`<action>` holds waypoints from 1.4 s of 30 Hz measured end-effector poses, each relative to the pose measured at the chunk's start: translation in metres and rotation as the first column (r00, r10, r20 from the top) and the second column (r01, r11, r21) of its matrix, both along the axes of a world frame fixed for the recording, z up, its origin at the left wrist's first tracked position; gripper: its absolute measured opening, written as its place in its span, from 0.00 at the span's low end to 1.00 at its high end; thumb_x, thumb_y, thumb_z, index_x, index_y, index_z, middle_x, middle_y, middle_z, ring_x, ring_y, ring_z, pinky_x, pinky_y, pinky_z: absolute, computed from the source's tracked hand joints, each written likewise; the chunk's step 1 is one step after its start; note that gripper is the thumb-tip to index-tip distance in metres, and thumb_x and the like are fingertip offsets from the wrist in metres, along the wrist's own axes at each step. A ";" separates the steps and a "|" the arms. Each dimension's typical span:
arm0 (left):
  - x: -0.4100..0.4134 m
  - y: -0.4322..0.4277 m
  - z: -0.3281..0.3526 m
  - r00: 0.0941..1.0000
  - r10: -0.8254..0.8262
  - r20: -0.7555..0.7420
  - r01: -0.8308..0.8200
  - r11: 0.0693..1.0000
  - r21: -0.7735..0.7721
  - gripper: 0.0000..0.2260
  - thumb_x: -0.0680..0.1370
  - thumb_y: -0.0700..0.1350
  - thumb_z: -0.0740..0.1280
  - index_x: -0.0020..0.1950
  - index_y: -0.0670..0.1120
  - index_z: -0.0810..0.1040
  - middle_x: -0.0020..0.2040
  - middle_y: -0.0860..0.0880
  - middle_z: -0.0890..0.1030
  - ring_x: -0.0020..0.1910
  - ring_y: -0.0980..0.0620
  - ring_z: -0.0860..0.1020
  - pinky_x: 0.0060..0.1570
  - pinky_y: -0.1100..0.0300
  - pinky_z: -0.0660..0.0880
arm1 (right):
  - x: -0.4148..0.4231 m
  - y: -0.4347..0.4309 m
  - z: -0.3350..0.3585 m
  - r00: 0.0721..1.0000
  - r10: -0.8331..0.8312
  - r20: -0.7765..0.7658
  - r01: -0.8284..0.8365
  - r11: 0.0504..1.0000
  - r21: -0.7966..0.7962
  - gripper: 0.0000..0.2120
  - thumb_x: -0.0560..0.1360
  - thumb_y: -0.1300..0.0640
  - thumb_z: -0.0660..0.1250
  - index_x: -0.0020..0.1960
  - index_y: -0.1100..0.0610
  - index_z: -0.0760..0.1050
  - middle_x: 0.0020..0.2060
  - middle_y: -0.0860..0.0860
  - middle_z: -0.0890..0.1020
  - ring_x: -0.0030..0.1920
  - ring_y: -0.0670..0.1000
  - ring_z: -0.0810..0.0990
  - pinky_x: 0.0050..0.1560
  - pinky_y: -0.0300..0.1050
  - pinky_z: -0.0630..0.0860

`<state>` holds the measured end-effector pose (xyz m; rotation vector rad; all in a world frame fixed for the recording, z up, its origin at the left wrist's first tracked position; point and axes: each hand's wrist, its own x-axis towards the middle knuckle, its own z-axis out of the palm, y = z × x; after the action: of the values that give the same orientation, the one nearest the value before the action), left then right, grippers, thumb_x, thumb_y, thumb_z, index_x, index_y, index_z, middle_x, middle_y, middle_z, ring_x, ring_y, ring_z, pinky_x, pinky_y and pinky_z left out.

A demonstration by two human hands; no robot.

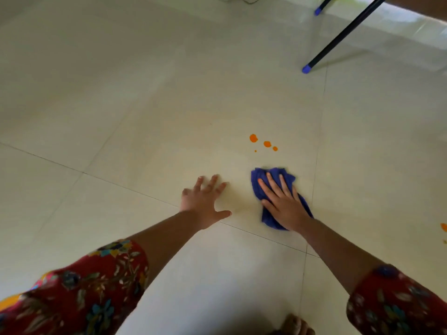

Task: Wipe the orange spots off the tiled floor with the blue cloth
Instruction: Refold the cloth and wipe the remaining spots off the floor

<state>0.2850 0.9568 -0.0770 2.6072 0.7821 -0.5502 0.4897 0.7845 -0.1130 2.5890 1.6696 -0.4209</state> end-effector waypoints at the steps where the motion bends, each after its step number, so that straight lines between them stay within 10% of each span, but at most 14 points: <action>1: 0.001 -0.005 -0.003 1.000 0.020 0.005 -0.020 0.999 0.033 0.36 0.76 0.68 0.55 0.78 0.59 0.42 0.79 0.56 0.39 0.79 0.46 0.42 0.71 0.43 0.58 | -0.008 0.008 0.001 1.000 0.020 -0.010 -0.020 1.000 -0.015 0.31 0.76 0.34 0.32 0.77 0.43 0.36 0.76 0.43 0.39 0.77 0.52 0.38 0.75 0.62 0.50; 6: 0.001 -0.021 -0.017 0.992 0.118 0.038 -0.120 0.991 0.062 0.33 0.78 0.67 0.52 0.78 0.60 0.41 0.79 0.57 0.38 0.79 0.46 0.40 0.72 0.38 0.53 | -0.015 -0.040 -0.007 0.927 0.375 -0.003 -0.374 0.924 0.076 0.26 0.82 0.41 0.44 0.79 0.43 0.49 0.79 0.44 0.51 0.79 0.53 0.47 0.74 0.56 0.46; 13: 0.012 -0.021 -0.011 0.958 0.232 0.169 -0.251 0.963 0.099 0.34 0.76 0.67 0.56 0.78 0.57 0.51 0.80 0.55 0.47 0.79 0.50 0.44 0.74 0.39 0.50 | 0.046 0.054 -0.006 0.978 -0.211 -0.003 0.210 0.972 0.103 0.27 0.80 0.39 0.48 0.78 0.42 0.49 0.78 0.42 0.49 0.79 0.50 0.43 0.74 0.57 0.45; 19: 0.018 -0.011 -0.021 0.954 0.281 0.106 -0.288 0.956 0.060 0.38 0.75 0.69 0.55 0.78 0.60 0.40 0.79 0.55 0.38 0.78 0.47 0.39 0.73 0.37 0.47 | 0.016 0.008 -0.013 0.984 0.171 0.045 -0.176 0.968 0.179 0.26 0.80 0.42 0.50 0.77 0.43 0.56 0.78 0.43 0.56 0.78 0.51 0.51 0.75 0.58 0.50; 26: 0.016 -0.015 -0.033 0.952 0.271 0.144 -0.292 0.944 0.152 0.38 0.74 0.72 0.51 0.78 0.60 0.41 0.80 0.55 0.40 0.79 0.46 0.42 0.73 0.37 0.51 | 0.100 0.071 -0.014 0.907 -0.417 0.066 0.404 0.902 0.154 0.28 0.78 0.41 0.45 0.78 0.44 0.54 0.78 0.44 0.54 0.78 0.53 0.49 0.75 0.58 0.46; 34: 0.012 -0.019 -0.042 0.927 0.289 0.241 -0.330 0.932 0.152 0.36 0.75 0.73 0.49 0.78 0.61 0.42 0.80 0.56 0.42 0.79 0.47 0.41 0.73 0.35 0.46 | 0.027 0.074 -0.020 0.997 0.074 0.028 -0.079 0.955 0.286 0.24 0.80 0.51 0.51 0.75 0.52 0.65 0.75 0.50 0.66 0.76 0.58 0.60 0.73 0.58 0.58; 38: 0.012 -0.020 -0.044 0.923 0.289 0.255 -0.333 0.931 0.150 0.36 0.75 0.73 0.48 0.78 0.61 0.43 0.80 0.56 0.42 0.79 0.47 0.41 0.72 0.36 0.44 | 0.064 0.047 -0.019 0.984 -0.179 -0.016 0.177 0.944 0.280 0.25 0.79 0.50 0.49 0.75 0.53 0.65 0.75 0.52 0.65 0.76 0.59 0.60 0.71 0.58 0.64; 42: 0.011 -0.021 -0.044 0.923 0.297 0.246 -0.337 0.932 0.136 0.36 0.74 0.72 0.49 0.78 0.61 0.42 0.80 0.56 0.42 0.79 0.48 0.40 0.73 0.36 0.45 | 0.099 0.119 -0.013 0.924 -0.383 0.006 0.376 0.907 0.189 0.25 0.81 0.46 0.50 0.78 0.50 0.58 0.78 0.51 0.58 0.78 0.58 0.51 0.76 0.57 0.49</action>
<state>0.2964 0.9362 -0.1211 2.5578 1.1936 -0.0967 0.5885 0.9039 -0.1258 3.0442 1.2371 -0.2245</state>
